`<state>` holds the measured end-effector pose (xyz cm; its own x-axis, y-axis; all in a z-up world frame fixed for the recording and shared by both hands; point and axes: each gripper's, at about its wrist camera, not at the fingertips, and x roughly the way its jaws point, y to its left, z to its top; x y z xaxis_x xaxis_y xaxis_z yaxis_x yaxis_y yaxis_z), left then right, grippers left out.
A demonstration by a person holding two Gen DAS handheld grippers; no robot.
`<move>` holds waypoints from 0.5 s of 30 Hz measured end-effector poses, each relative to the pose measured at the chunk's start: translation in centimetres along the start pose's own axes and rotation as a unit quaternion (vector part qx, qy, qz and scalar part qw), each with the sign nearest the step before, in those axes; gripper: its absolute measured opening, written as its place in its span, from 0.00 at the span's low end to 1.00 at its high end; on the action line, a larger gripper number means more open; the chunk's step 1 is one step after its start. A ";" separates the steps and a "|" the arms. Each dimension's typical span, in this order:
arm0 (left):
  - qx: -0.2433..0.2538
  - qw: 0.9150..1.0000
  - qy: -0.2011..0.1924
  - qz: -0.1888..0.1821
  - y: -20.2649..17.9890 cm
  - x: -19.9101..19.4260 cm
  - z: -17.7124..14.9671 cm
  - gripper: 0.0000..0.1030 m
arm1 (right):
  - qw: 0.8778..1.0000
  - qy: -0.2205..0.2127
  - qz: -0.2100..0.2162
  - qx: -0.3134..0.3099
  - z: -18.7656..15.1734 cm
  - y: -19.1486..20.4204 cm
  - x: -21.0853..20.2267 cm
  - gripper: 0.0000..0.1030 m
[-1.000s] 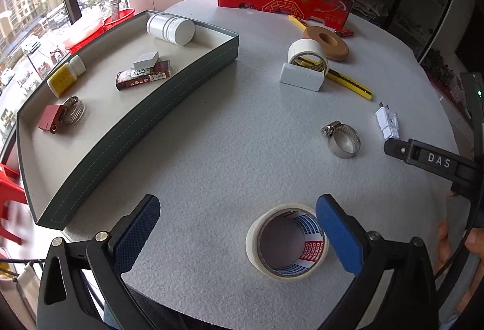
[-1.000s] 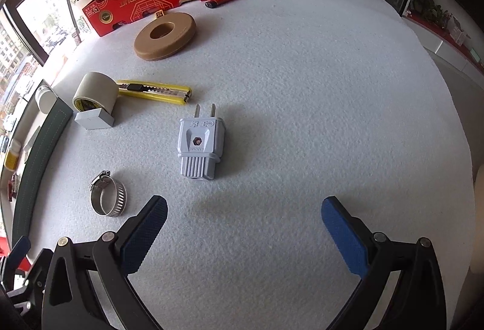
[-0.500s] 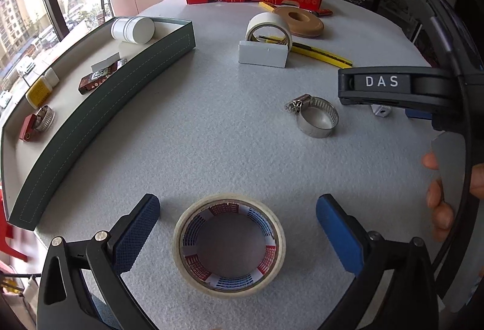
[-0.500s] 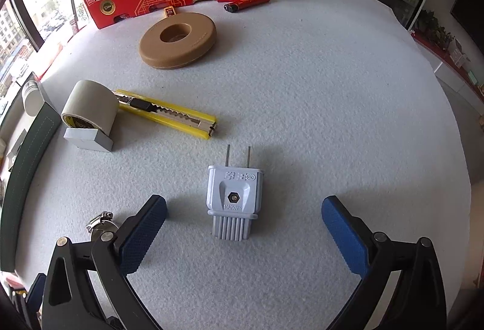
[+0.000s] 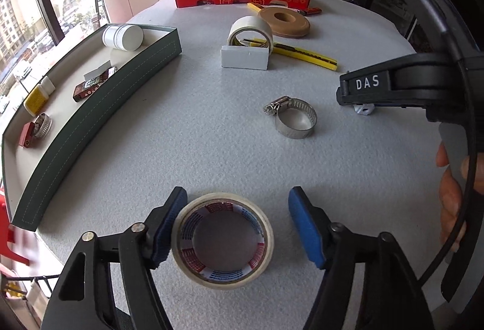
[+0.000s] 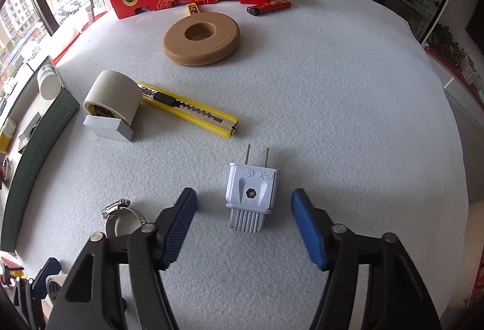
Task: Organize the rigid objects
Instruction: 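Close the right tool on the white plug, then carry the plug with the right tool while the left tool carries the tape roll to the tray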
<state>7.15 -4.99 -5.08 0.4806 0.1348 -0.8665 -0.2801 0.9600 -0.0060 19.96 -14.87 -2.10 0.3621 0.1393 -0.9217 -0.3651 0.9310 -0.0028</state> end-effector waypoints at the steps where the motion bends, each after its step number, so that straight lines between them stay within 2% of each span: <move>1: 0.007 1.000 0.002 -0.006 -0.2 -0.2 -0.1 0.54 | 1.000 0.003 0.003 0.000 0.0 0.0 -0.1 0.32; 6: -0.010 0.999 0.003 -0.041 0.5 -1.2 -0.7 0.54 | 0.999 0.005 0.035 0.024 -1.1 -0.7 -0.9 0.31; 15: 0.002 0.998 -0.057 -0.038 0.8 -5.4 -0.8 0.54 | 0.998 -0.042 0.051 0.006 -4.1 0.3 -6.4 0.31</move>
<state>3.67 -5.13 -0.81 0.5917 0.0885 -0.8013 -0.2355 0.9696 -0.0669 14.01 -16.87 2.19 0.3944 0.2614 -0.8810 -0.3934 0.9144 0.0952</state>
